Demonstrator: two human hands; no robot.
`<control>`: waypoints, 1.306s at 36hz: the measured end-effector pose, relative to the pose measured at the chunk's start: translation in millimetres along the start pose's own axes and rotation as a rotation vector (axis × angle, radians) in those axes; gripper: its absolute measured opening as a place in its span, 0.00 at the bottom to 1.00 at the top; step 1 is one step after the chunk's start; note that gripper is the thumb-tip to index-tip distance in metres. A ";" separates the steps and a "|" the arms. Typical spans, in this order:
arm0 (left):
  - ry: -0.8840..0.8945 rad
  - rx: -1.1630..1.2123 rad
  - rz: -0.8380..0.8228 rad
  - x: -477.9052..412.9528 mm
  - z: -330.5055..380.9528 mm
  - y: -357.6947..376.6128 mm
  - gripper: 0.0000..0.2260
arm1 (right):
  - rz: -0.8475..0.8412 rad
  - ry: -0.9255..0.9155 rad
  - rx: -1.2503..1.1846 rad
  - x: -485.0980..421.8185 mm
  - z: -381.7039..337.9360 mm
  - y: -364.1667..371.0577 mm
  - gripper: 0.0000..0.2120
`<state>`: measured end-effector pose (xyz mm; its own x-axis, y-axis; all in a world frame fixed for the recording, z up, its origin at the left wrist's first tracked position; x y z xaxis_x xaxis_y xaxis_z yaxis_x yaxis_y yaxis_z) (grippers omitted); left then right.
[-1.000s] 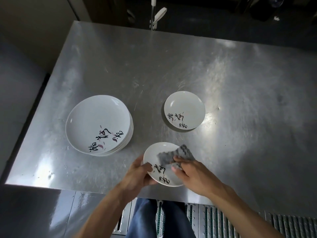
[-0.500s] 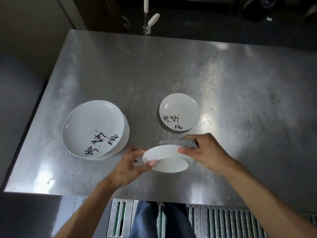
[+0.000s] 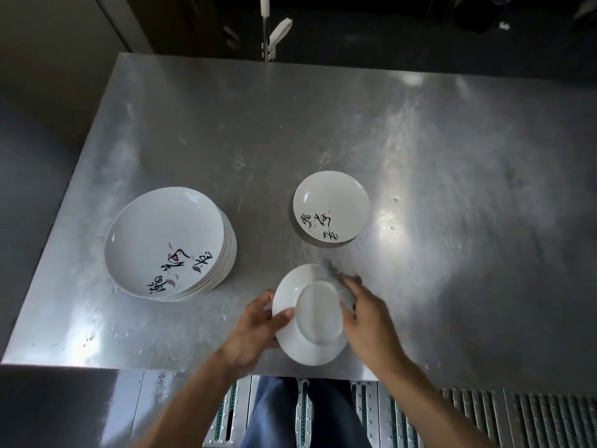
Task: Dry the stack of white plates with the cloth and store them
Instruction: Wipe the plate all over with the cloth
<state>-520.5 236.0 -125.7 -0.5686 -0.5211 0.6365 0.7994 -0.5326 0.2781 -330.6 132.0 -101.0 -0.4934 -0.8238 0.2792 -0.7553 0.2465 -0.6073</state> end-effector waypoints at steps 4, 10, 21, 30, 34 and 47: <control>-0.074 0.093 0.060 -4.8 -4.6 6.4 0.13 | -0.169 -0.050 0.058 8.7 -11.6 30.5 0.33; -0.088 0.119 0.144 -12.3 -0.1 -3.3 0.08 | -0.326 -0.299 0.130 25.4 -12.2 30.2 0.23; -0.077 0.145 0.082 -10.0 -0.3 0.5 0.15 | -0.256 -0.082 0.253 -16.6 -1.9 25.3 0.26; -0.061 0.144 0.122 -8.4 -2.2 -11.7 0.14 | -0.385 -0.305 0.177 13.3 4.2 32.1 0.24; -0.031 0.100 0.134 -4.0 -4.6 -12.7 0.16 | -0.292 -0.171 0.320 3.8 21.0 15.4 0.26; -0.001 0.002 0.039 -1.9 17.3 -11.3 0.16 | -0.213 -0.276 0.320 -36.0 -22.4 38.1 0.23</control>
<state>-525.2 254.6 -117.6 -0.5365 -0.5407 0.6480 0.8214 -0.5107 0.2539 -351.3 182.5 -117.5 -0.1758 -0.9546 0.2405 -0.6346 -0.0769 -0.7690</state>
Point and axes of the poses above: each hand's wrist, its own x-axis away from the middle knuckle, its own y-axis out of the palm, z = x × y, the point moved 1 cm from there along -x, towards the middle knuckle, and after that the axes turned 2 degrees about y, right-handed, at the moved point
